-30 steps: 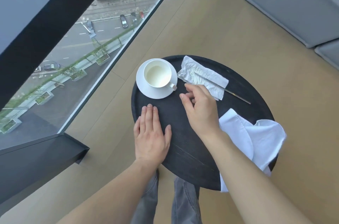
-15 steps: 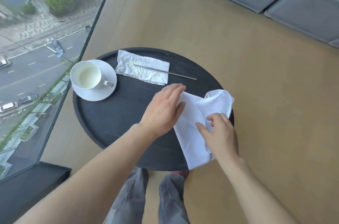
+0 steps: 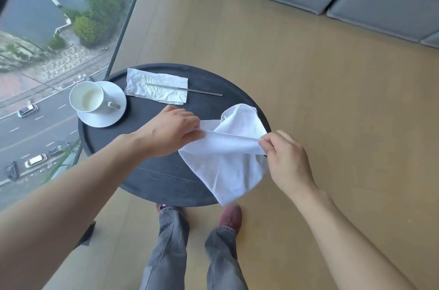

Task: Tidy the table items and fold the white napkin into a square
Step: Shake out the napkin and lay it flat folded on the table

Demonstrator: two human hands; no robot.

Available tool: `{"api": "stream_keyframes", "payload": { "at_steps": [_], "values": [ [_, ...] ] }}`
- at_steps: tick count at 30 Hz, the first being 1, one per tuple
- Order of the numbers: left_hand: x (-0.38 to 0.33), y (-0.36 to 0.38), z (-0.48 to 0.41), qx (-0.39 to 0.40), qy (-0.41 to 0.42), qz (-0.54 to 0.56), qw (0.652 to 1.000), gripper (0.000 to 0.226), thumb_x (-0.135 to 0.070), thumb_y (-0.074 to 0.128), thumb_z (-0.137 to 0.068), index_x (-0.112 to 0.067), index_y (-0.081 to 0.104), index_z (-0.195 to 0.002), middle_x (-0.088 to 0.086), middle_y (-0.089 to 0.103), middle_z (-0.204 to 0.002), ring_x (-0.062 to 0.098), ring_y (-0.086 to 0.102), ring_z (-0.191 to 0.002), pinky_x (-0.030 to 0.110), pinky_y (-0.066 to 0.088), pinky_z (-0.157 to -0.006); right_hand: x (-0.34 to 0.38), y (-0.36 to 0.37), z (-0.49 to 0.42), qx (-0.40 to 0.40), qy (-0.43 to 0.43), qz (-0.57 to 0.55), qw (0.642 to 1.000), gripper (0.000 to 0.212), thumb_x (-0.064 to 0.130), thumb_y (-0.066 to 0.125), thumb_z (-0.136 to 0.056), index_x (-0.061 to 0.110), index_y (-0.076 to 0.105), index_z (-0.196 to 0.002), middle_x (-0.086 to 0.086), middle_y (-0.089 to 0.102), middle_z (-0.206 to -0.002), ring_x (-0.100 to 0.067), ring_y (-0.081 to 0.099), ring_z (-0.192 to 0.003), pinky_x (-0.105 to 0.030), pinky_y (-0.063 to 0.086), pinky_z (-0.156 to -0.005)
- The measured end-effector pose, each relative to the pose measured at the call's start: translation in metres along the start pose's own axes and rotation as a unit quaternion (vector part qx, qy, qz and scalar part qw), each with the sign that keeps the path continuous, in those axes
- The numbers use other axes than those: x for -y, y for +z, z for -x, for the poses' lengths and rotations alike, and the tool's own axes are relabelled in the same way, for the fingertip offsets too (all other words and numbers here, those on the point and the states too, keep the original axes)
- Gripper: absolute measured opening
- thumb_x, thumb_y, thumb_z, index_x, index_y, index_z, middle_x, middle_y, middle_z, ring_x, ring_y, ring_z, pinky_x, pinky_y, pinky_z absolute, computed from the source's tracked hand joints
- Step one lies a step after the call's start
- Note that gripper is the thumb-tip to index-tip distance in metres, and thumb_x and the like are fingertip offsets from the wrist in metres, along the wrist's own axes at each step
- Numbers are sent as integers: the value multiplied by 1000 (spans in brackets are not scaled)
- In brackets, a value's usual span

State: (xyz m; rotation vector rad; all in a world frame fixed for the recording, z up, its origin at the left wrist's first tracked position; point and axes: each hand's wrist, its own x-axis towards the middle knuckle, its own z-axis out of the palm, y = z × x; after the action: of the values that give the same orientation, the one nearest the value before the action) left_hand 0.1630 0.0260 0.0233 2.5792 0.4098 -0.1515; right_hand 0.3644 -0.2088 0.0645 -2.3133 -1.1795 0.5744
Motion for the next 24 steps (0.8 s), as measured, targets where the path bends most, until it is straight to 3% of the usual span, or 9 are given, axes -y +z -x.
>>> {"api": "stream_keyframes", "payload": {
  "at_steps": [4, 6, 9, 12, 17, 19, 21, 23, 24],
  "values": [
    [-30, -15, 35, -22, -33, 54, 998, 50, -58, 37, -101, -18, 49, -73, -6, 49, -68, 20, 49, -68, 42, 43, -81, 1, -62, -3, -12, -25, -58, 998, 18, 18, 64, -98, 12, 65, -81, 3, 59, -76, -22, 54, -74, -32, 43, -63],
    [-48, -22, 53, -40, -39, 72, 996, 49, -56, 39, -101, -18, 49, -73, -6, 50, -67, 21, 50, -67, 42, 44, -78, 5, -90, -4, -4, -32, -82, 996, 20, 20, 66, -96, 11, 65, -79, -1, 62, -76, -17, 54, -75, -23, 41, -63],
    [-64, -29, 81, -75, -39, 81, 993, 45, -53, 42, -103, -23, 41, -70, -10, 43, -64, 17, 43, -63, 36, 38, -65, 8, -126, -10, -11, -19, -110, 994, 18, 22, 66, -97, 16, 66, -79, 5, 62, -77, -6, 53, -69, -12, 36, -56],
    [-71, -38, 116, -107, -66, 92, 988, 46, -54, 38, -105, -24, 31, -71, -10, 38, -64, 13, 40, -63, 26, 31, -60, 1, -156, -20, -35, 0, -122, 992, 20, 20, 63, -99, 23, 63, -79, 15, 60, -69, -2, 47, -57, -12, 32, -48],
    [-88, -54, 166, -186, -158, 146, 959, 56, -62, 37, -100, -14, 41, -72, -4, 42, -69, 7, 43, -65, 19, 34, -59, 4, -179, -32, 37, -36, -115, 992, 21, 16, 54, -103, 24, 65, -87, 24, 63, -72, 2, 52, -63, -8, 34, -55],
    [-90, -62, 182, -223, -208, 172, 937, 54, -63, 45, -94, -13, 49, -74, -3, 47, -70, 5, 40, -58, 21, 34, -54, 12, -180, -39, 33, -37, -158, 986, 22, 16, 56, -102, 26, 67, -85, 25, 65, -72, 4, 53, -67, -8, 37, -61],
    [-91, -72, 192, -266, -255, 230, 901, 55, -66, 53, -88, -12, 59, -79, 8, 53, -66, 11, 41, -58, 36, 38, -55, 24, -180, -49, 13, -25, -234, 972, 13, 31, 66, -96, 27, 70, -84, 21, 67, -73, 2, 57, -73, -14, 43, -74],
    [-94, -86, 194, -344, -267, 356, 827, 53, -64, 67, -82, -11, 67, -85, 18, 61, -69, 19, 48, -63, 35, 39, -54, 35, -181, -62, 1, -20, -334, 942, 27, 50, 75, -78, 24, 71, -85, 9, 69, -80, -13, 60, -82, -28, 50, -82],
    [-94, -94, 192, -388, -259, 419, 779, 49, -61, 75, -79, -12, 71, -86, 11, 66, -71, 19, 54, -67, 33, 44, -57, 41, -182, -70, -3, -17, -377, 926, 34, 52, 78, -73, 21, 70, -86, 2, 68, -82, -18, 60, -83, -32, 53, -82]
  ]
}}
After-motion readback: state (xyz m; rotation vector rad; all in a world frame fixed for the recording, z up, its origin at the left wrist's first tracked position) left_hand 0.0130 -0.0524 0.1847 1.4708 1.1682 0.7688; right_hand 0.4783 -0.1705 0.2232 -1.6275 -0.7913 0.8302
